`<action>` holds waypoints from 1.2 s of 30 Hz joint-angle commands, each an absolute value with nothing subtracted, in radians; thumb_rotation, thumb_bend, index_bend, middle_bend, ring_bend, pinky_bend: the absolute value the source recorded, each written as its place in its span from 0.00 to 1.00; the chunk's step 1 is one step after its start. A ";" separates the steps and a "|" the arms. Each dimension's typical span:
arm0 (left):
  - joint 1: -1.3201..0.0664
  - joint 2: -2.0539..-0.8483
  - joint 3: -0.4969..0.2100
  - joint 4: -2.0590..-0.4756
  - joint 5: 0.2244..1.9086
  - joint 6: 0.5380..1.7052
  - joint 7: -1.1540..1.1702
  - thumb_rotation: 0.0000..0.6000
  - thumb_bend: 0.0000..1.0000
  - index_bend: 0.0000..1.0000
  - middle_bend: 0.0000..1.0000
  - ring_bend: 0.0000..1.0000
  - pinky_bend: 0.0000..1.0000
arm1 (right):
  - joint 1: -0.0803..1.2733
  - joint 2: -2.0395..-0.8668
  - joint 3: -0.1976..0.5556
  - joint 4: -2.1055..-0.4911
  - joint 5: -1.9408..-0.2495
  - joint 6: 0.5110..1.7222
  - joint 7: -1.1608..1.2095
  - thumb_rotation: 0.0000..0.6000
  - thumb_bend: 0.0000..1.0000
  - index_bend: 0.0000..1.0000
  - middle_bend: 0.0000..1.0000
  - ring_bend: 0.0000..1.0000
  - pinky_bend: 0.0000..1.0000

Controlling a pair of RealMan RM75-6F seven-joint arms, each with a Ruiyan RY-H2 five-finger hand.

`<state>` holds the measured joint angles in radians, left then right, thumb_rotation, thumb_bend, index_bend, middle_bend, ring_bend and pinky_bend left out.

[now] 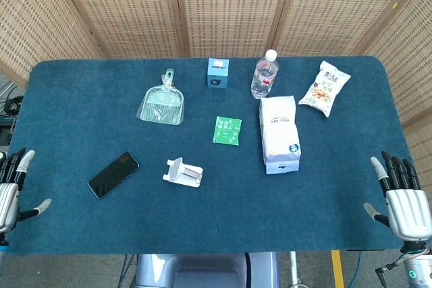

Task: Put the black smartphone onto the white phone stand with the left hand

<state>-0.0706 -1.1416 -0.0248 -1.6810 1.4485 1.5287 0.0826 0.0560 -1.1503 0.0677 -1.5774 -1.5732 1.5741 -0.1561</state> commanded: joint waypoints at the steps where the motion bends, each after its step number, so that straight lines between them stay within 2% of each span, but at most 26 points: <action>1: -0.070 -1.141 -0.025 -1.682 1.448 1.527 0.082 1.00 0.00 0.00 0.00 0.00 0.00 | 0.056 -1.150 0.067 -1.577 -1.574 1.574 -0.155 1.00 0.00 0.00 0.00 0.00 0.00; 8: -0.075 -1.139 -0.028 -1.679 1.444 1.508 0.073 1.00 0.00 0.00 0.00 0.00 0.00 | 0.056 -1.149 0.066 -1.579 -1.575 1.573 -0.150 1.00 0.00 0.00 0.00 0.00 0.00; 11: -0.107 -1.127 -0.018 -1.675 1.437 1.425 0.057 1.00 0.06 0.00 0.00 0.00 0.00 | 0.055 -1.146 0.067 -1.582 -1.573 1.572 -0.146 1.00 0.00 0.00 0.00 0.00 0.00; 13: -0.139 -1.108 -0.007 -1.672 1.459 1.363 0.035 1.00 0.16 0.00 0.00 0.00 0.00 | 0.054 -1.143 0.067 -1.584 -1.567 1.571 -0.137 1.00 0.00 0.00 0.00 0.00 0.00; 15: -0.197 -1.121 -0.010 -1.642 1.475 1.271 -0.023 1.00 0.36 0.00 0.00 0.00 0.00 | 0.054 -1.138 0.070 -1.583 -1.559 1.566 -0.122 1.00 0.00 0.00 0.00 0.00 0.00; 18: -0.263 -1.136 -0.015 -1.613 1.467 1.144 -0.167 1.00 0.60 0.00 0.00 0.00 0.00 | 0.055 -1.132 0.071 -1.583 -1.557 1.562 -0.106 1.00 0.00 0.00 0.00 0.00 0.00; 21: -0.330 -1.162 -0.027 -1.563 1.451 1.030 -0.263 1.00 0.70 0.00 0.00 0.00 0.00 | 0.056 -1.128 0.072 -1.582 -1.555 1.560 -0.091 1.00 0.00 0.00 0.00 0.00 0.00; 24: -0.366 -1.195 -0.039 -1.521 1.433 0.980 -0.262 1.00 0.81 0.00 0.00 0.00 0.00 | 0.058 -1.126 0.073 -1.580 -1.552 1.557 -0.084 1.00 0.00 0.00 0.00 0.00 0.00; 29: -0.415 -1.245 -0.055 -1.481 1.393 0.904 -0.254 1.00 0.85 0.00 0.00 0.00 0.00 | 0.058 -1.122 0.076 -1.579 -1.547 1.554 -0.070 1.00 0.00 0.00 0.00 0.00 0.00; 36: -0.474 -1.325 -0.079 -1.400 1.347 0.818 -0.300 1.00 0.85 0.00 0.00 0.00 0.00 | 0.059 -1.116 0.079 -1.578 -1.538 1.549 -0.050 1.00 0.00 0.00 0.00 0.00 0.00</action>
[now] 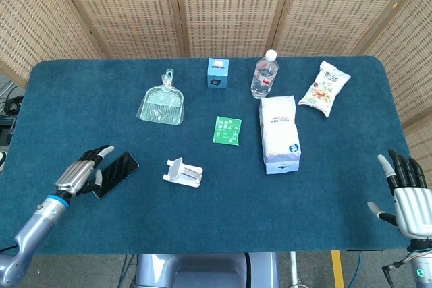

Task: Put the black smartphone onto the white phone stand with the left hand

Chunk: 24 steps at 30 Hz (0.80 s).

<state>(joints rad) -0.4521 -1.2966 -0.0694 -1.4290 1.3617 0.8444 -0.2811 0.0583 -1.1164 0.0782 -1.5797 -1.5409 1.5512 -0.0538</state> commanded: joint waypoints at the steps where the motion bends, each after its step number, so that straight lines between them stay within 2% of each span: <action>1: -0.479 -1.333 -0.081 -1.393 1.345 0.810 -0.309 1.00 0.85 0.00 0.00 0.00 0.00 | 0.059 -1.115 0.079 -1.578 -1.537 1.548 -0.048 1.00 0.00 0.00 0.00 0.00 0.00; 12: -0.539 -1.420 -0.087 -1.307 1.347 0.735 -0.406 1.00 0.86 0.00 0.00 0.00 0.00 | 0.062 -1.111 0.081 -1.576 -1.529 1.539 -0.033 1.00 0.00 0.00 0.00 0.00 0.00; 24: -0.564 -1.450 -0.066 -1.340 1.379 0.722 -0.441 1.00 0.85 0.00 0.00 0.00 0.00 | 0.062 -1.108 0.084 -1.575 -1.521 1.537 -0.020 1.00 0.00 0.00 0.00 0.00 0.00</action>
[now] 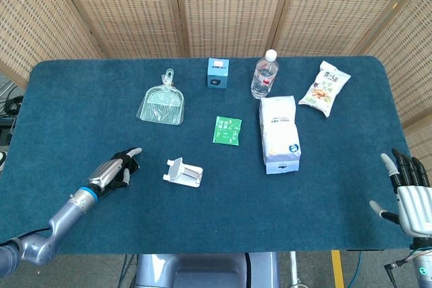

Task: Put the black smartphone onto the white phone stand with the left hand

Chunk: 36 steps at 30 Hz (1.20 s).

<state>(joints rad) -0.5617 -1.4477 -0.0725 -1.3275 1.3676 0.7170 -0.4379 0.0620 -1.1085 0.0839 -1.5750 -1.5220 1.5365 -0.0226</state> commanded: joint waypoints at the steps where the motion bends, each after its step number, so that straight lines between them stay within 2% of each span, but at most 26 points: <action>1: -0.565 -1.450 -0.063 -1.347 1.384 0.723 -0.442 1.00 0.85 0.00 0.00 0.00 0.00 | 0.062 -1.108 0.085 -1.575 -1.520 1.537 -0.019 1.00 0.00 0.00 0.00 0.00 0.00; 7: -0.559 -1.419 -0.016 -1.452 1.478 0.774 -0.467 1.00 0.84 0.00 0.00 0.00 0.00 | 0.061 -1.107 0.085 -1.574 -1.520 1.537 -0.013 1.00 0.00 0.00 0.00 0.00 0.00; 13: -0.576 -1.359 0.026 -1.527 1.525 0.756 -0.506 1.00 0.82 0.00 0.00 0.00 0.00 | 0.061 -1.107 0.083 -1.574 -1.522 1.536 -0.012 1.00 0.00 0.00 0.00 0.00 0.00; 17: -0.547 -1.332 0.032 -1.535 1.559 0.854 -0.489 1.00 0.74 0.00 0.00 0.00 0.00 | 0.061 -1.107 0.083 -1.574 -1.521 1.536 -0.010 1.00 0.00 0.00 0.00 0.00 0.00; 18: -0.540 -1.331 0.031 -1.529 1.559 0.873 -0.476 1.00 0.70 0.00 0.00 0.00 0.00 | 0.062 -1.107 0.083 -1.574 -1.521 1.536 -0.011 1.00 0.00 0.00 0.00 0.00 0.00; 19: -0.532 -1.330 0.030 -1.520 1.555 0.892 -0.456 1.00 0.61 0.00 0.00 0.00 0.00 | 0.062 -1.107 0.083 -1.574 -1.522 1.536 -0.011 1.00 0.00 0.00 0.00 0.00 0.00; 21: -0.520 -1.333 0.025 -1.505 1.541 0.914 -0.416 1.00 0.36 0.00 0.00 0.00 0.00 | 0.062 -1.108 0.083 -1.575 -1.523 1.536 -0.012 1.00 0.00 0.00 0.00 0.00 0.00; 23: -0.507 -1.339 0.021 -1.488 1.522 0.933 -0.360 1.00 0.16 0.00 0.00 0.00 0.00 | 0.062 -1.108 0.082 -1.575 -1.524 1.536 -0.012 1.00 0.00 0.00 0.00 0.00 0.00; 24: -0.497 -1.347 0.016 -1.474 1.505 0.949 -0.307 1.00 0.09 0.00 0.00 0.00 0.00 | 0.062 -1.108 0.082 -1.575 -1.524 1.536 -0.013 1.00 0.00 0.00 0.00 0.00 0.00; 25: -0.488 -1.354 0.013 -1.460 1.491 0.962 -0.264 1.00 0.06 0.00 0.00 0.00 0.00 | 0.062 -1.108 0.082 -1.576 -1.524 1.536 -0.013 1.00 0.00 0.00 0.00 0.00 0.00; 27: -0.464 -1.379 0.005 -1.437 1.444 0.988 -0.163 1.00 0.05 0.01 0.01 0.00 0.00 | 0.062 -1.108 0.082 -1.577 -1.524 1.536 -0.013 1.00 0.00 0.00 0.00 0.00 0.00; 31: -0.438 -1.413 -0.005 -1.426 1.370 1.011 -0.025 1.00 0.06 0.09 0.11 0.01 0.01 | 0.062 -1.108 0.081 -1.577 -1.524 1.536 -0.014 1.00 0.00 0.00 0.00 0.00 0.00; 36: -0.420 -1.466 -0.021 -1.412 1.287 1.037 0.133 1.00 0.08 0.10 0.12 0.02 0.01 | 0.062 -1.108 0.081 -1.577 -1.523 1.535 -0.013 1.00 0.00 0.00 0.00 0.00 0.00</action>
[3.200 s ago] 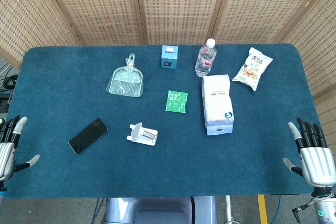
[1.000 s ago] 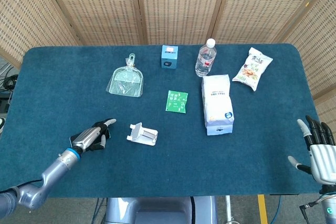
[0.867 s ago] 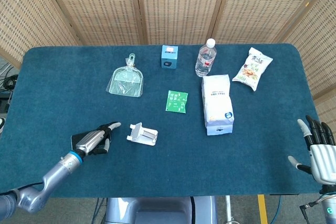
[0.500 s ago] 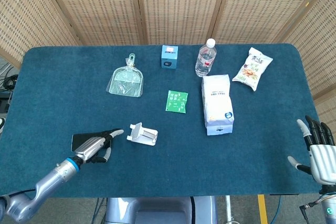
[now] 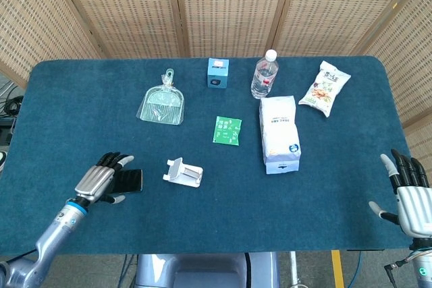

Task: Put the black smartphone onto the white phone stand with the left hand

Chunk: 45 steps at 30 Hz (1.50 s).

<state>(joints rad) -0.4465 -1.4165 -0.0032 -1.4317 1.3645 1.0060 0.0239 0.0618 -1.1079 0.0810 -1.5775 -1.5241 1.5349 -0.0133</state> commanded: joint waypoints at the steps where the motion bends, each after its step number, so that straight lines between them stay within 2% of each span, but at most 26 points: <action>1: -0.420 -1.473 -0.024 -1.413 1.274 1.036 0.148 1.00 0.09 0.10 0.12 0.02 0.01 | 0.062 -1.108 0.082 -1.577 -1.523 1.534 -0.012 1.00 0.00 0.00 0.00 0.00 0.00; 25: -0.471 -1.518 -0.066 -1.482 1.123 0.969 0.294 1.00 0.11 0.15 0.15 0.06 0.06 | 0.064 -1.103 0.084 -1.573 -1.514 1.527 0.008 1.00 0.00 0.00 0.00 0.00 0.00; 29: -0.470 -1.530 -0.069 -1.481 1.102 0.986 0.320 1.00 0.12 0.20 0.20 0.11 0.10 | 0.065 -1.104 0.084 -1.572 -1.513 1.524 0.008 1.00 0.00 0.00 0.00 0.00 0.00; 45: -0.458 -1.572 -0.072 -1.482 1.032 1.059 0.418 1.00 0.13 0.26 0.26 0.26 0.27 | 0.067 -1.104 0.081 -1.573 -1.514 1.518 0.007 1.00 0.00 0.00 0.00 0.00 0.00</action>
